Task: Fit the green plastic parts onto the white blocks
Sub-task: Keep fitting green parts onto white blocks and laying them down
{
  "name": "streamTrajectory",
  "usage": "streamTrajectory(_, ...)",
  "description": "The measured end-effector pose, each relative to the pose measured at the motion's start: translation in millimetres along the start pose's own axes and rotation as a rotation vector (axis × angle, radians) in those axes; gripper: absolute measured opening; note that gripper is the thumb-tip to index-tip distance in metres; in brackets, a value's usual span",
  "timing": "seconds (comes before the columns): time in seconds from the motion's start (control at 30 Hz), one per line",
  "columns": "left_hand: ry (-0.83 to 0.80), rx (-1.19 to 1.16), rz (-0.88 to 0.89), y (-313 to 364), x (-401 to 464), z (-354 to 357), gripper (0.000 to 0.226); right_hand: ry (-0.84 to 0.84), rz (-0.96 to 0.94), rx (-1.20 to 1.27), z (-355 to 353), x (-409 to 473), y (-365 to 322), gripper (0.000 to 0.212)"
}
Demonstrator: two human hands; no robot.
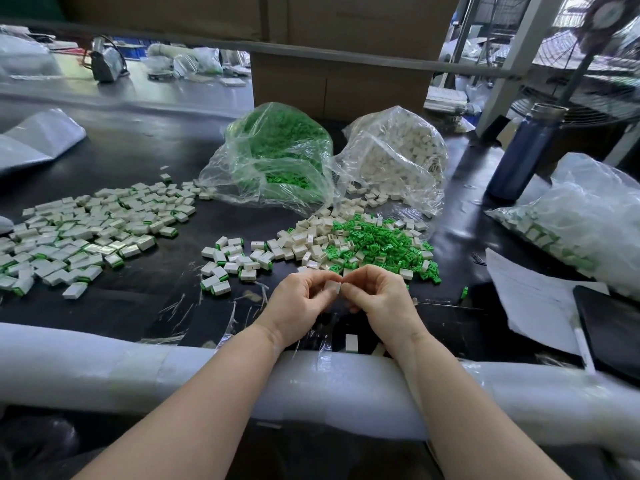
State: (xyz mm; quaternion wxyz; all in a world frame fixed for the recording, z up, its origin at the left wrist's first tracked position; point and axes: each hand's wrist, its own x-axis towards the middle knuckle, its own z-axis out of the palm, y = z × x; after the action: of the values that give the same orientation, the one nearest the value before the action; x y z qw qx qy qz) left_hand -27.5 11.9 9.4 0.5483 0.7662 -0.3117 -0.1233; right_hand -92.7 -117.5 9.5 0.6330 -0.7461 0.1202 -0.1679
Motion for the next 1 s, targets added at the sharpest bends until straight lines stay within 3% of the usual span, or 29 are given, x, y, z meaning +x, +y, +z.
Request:
streamTrajectory(0.1,0.016,0.111,0.070,-0.5,0.8,0.4,0.033,0.020,0.019,0.041,-0.3,-0.3,0.3,0.013)
streamTrajectory(0.2,0.076,0.153,0.126,-1.2,-0.6,0.9,0.024,0.024,0.024,0.043,-0.3,-0.8,0.5,0.014)
streamTrajectory(0.33,0.065,0.092,0.054,-5.7,1.4,1.5,0.010,0.031,0.026,0.096,-1.5,-1.2,-0.3,0.011)
streamTrajectory(0.57,0.057,-0.030,-0.032,-7.1,3.7,-2.0,0.009,0.020,0.041,0.055,-0.7,-2.3,-0.1,0.012)
streamTrajectory(1.0,0.000,0.037,-0.059,-8.4,2.4,-3.5,0.013,-0.037,0.046,-0.077,-1.2,0.6,5.0,0.020)
